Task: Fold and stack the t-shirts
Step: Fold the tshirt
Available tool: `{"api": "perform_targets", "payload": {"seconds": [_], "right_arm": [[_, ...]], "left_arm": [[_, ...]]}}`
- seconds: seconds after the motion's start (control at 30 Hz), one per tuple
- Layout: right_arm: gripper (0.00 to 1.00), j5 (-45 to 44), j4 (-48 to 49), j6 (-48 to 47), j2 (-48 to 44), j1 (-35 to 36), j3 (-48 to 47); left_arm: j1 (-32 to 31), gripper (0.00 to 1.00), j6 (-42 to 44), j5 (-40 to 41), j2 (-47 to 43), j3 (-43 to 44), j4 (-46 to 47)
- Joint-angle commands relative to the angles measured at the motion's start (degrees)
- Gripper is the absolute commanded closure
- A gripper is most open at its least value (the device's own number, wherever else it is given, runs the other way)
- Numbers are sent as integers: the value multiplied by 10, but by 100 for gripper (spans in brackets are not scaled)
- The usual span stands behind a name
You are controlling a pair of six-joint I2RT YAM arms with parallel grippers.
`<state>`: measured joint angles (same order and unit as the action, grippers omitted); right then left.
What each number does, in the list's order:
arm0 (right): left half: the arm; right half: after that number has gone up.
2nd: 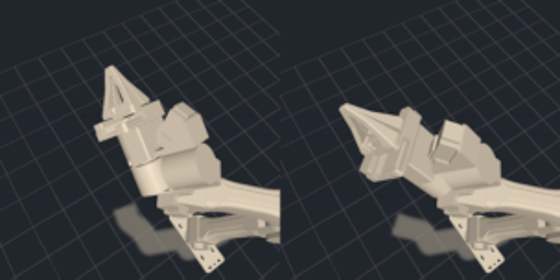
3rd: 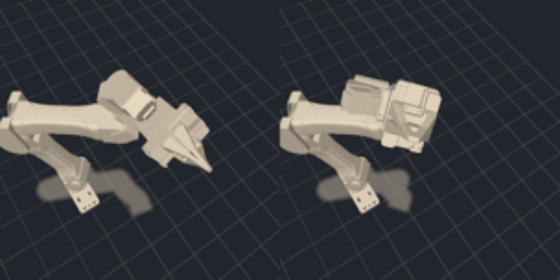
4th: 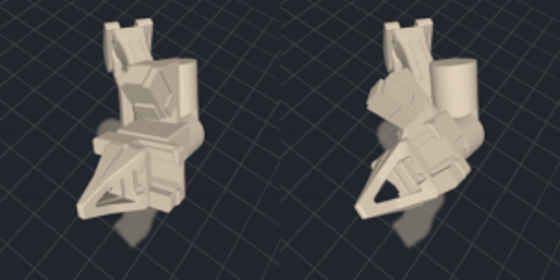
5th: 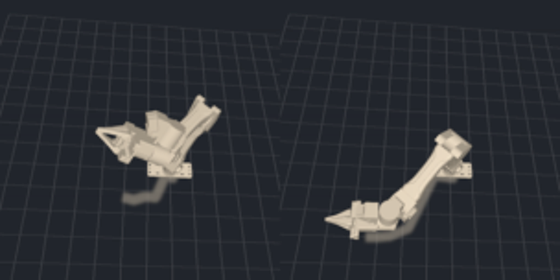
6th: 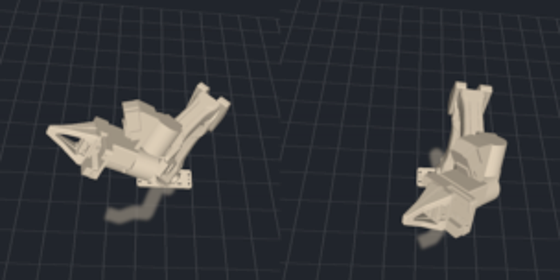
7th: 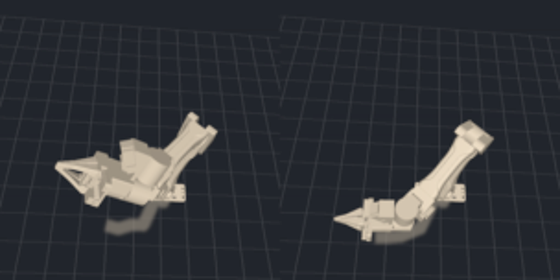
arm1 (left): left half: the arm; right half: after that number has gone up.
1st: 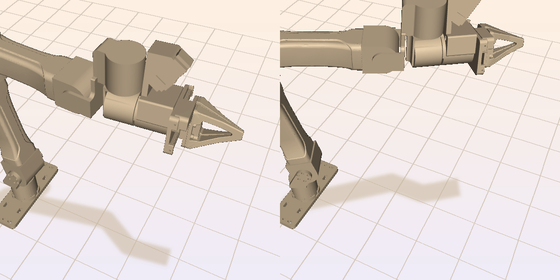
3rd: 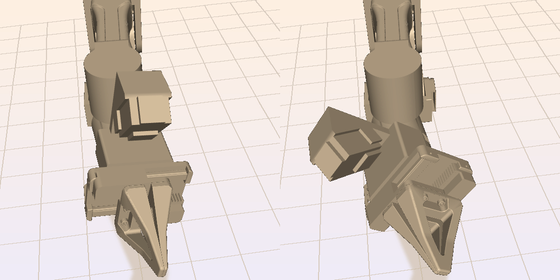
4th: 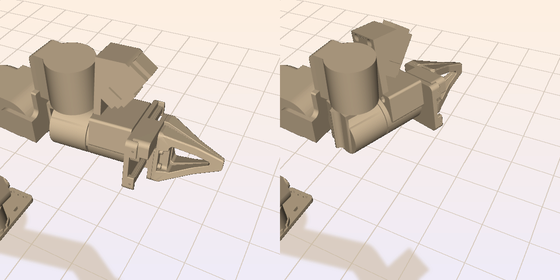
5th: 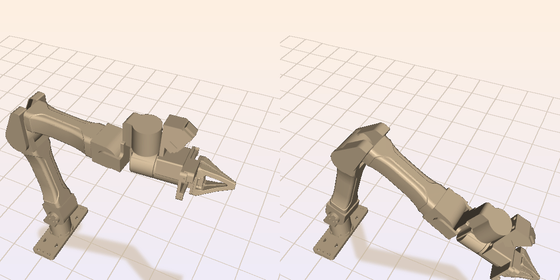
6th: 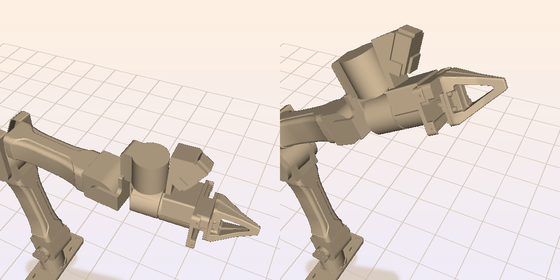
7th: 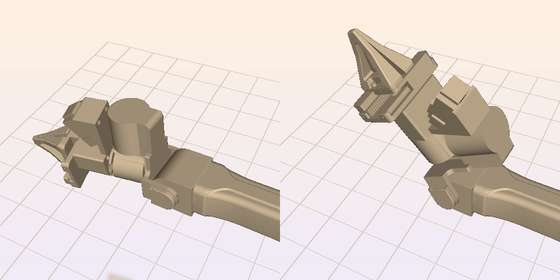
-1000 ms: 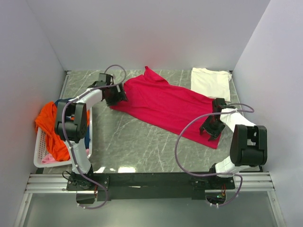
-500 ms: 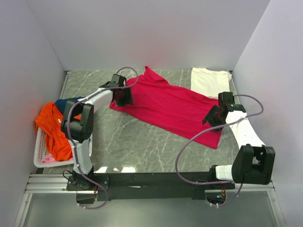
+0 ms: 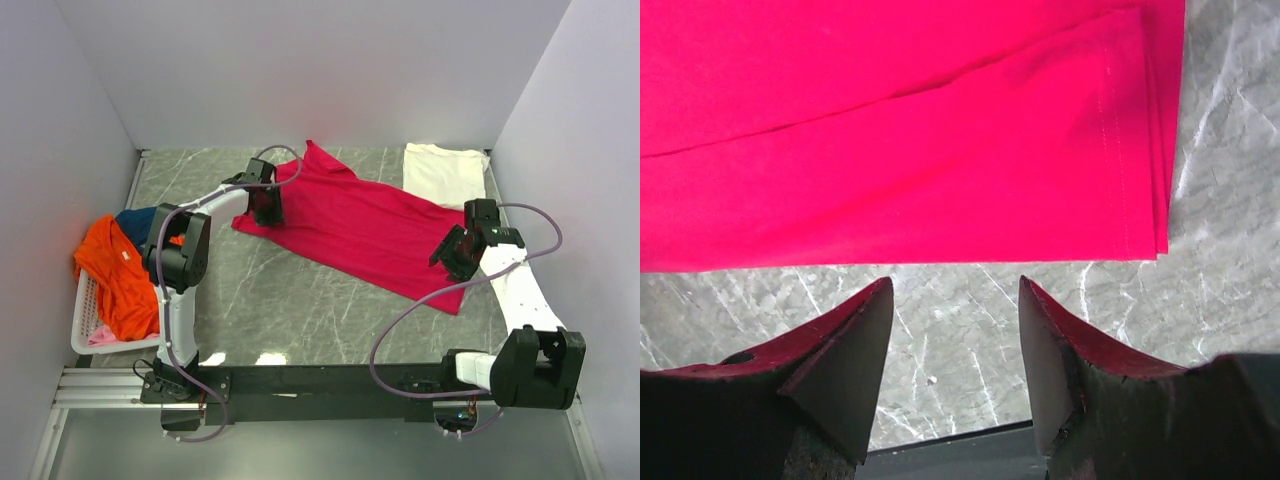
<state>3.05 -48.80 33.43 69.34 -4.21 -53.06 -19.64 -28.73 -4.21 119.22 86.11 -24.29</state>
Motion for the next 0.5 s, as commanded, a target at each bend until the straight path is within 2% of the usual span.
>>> {"api": "perform_targets", "payload": {"seconds": [0.0, 0.17, 0.47], "right_arm": [[40, -3, -5, -6, -16, 0, 6], [40, -2, -6, -6, -16, 0, 2], [40, -1, -4, -6, -17, 0, 5]], "left_arm": [[-4, 59, -4, -5, 8, 25, 7], [-5, 66, -12, -12, 15, 29, 10], [-12, 65, -21, 3, -2, 33, 6]]}}
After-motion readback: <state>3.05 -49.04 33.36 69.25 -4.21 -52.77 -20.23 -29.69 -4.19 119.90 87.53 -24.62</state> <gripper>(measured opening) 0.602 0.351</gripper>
